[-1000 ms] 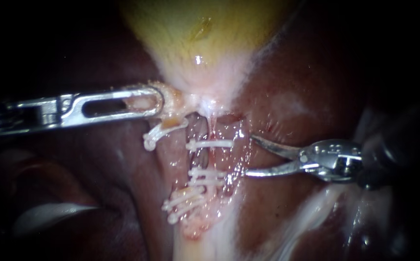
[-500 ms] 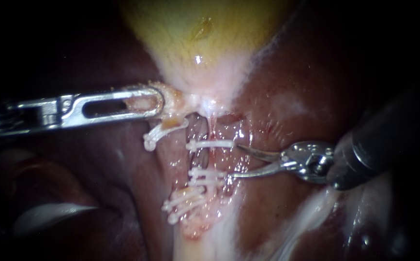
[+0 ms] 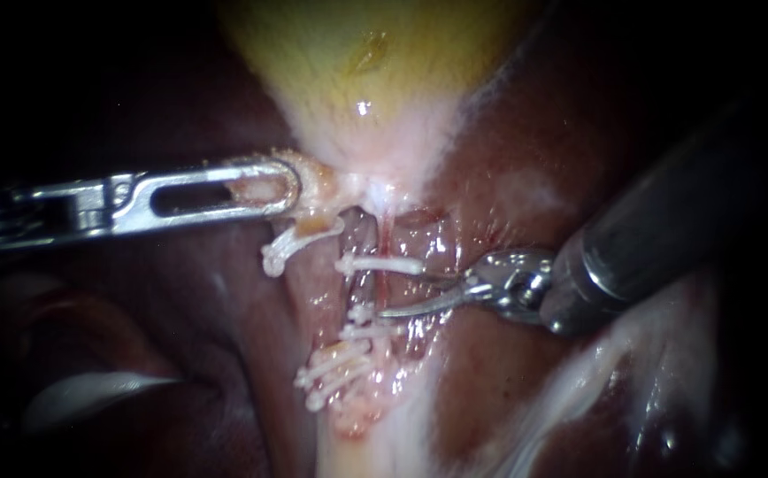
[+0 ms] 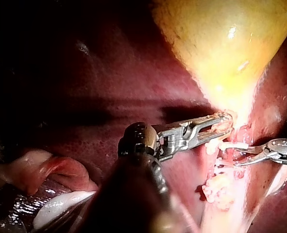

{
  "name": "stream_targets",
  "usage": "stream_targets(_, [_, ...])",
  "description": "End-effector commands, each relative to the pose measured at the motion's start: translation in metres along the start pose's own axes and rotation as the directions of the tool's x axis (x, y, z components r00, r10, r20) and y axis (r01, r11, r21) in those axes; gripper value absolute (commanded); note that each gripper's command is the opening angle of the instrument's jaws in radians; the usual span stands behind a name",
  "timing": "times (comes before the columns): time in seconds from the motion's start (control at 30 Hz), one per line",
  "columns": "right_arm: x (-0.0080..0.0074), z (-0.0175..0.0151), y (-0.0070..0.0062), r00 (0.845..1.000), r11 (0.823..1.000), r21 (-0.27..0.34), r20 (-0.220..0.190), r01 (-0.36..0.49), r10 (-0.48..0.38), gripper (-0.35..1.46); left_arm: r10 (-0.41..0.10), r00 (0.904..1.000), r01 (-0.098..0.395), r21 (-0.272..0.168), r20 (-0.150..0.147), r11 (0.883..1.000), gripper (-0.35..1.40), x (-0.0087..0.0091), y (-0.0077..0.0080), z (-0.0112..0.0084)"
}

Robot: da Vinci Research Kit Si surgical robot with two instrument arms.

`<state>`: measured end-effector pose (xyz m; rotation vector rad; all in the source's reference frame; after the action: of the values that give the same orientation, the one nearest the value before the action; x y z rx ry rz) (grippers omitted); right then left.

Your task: Go to the cutting position right tube

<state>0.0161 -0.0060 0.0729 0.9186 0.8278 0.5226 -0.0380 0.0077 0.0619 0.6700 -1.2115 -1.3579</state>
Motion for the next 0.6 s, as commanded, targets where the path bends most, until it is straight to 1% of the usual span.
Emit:
stream_targets(0.03, [0.0002,0.0002,0.0001,1.0,1.0,0.004,-0.004,-0.002,0.002,1.43,0.0,1.0,0.0,0.0,0.0,1.0,-0.35,0.0,0.0,0.0])
stream_targets(0.13, [0.0005,0.0007,0.0003,1.0,1.0,0.029,-0.016,-0.005,0.006,1.43,0.0,1.0,0.0,0.0,0.0,1.0,-0.35,0.0001,0.0,0.0])
stream_targets(0.4, [0.0008,0.0011,0.0007,0.999,0.998,0.058,-0.038,-0.015,0.018,1.43,0.0,1.0,0.0,-0.001,0.001,1.0,-0.35,0.0001,0.0,0.0001])
stream_targets(0.5, [0.0009,0.0012,0.0009,0.998,0.998,0.064,-0.054,-0.018,0.021,1.43,0.001,1.0,-0.001,-0.003,0.003,1.0,-0.35,0.0002,0.0,0.0002])
stream_targets(0.6, [0.001,0.0013,0.0012,0.997,0.996,0.086,-0.069,-0.025,0.031,1.43,0.001,1.0,-0.001,-0.003,0.003,1.0,-0.35,0.0002,0.0,0.0002])
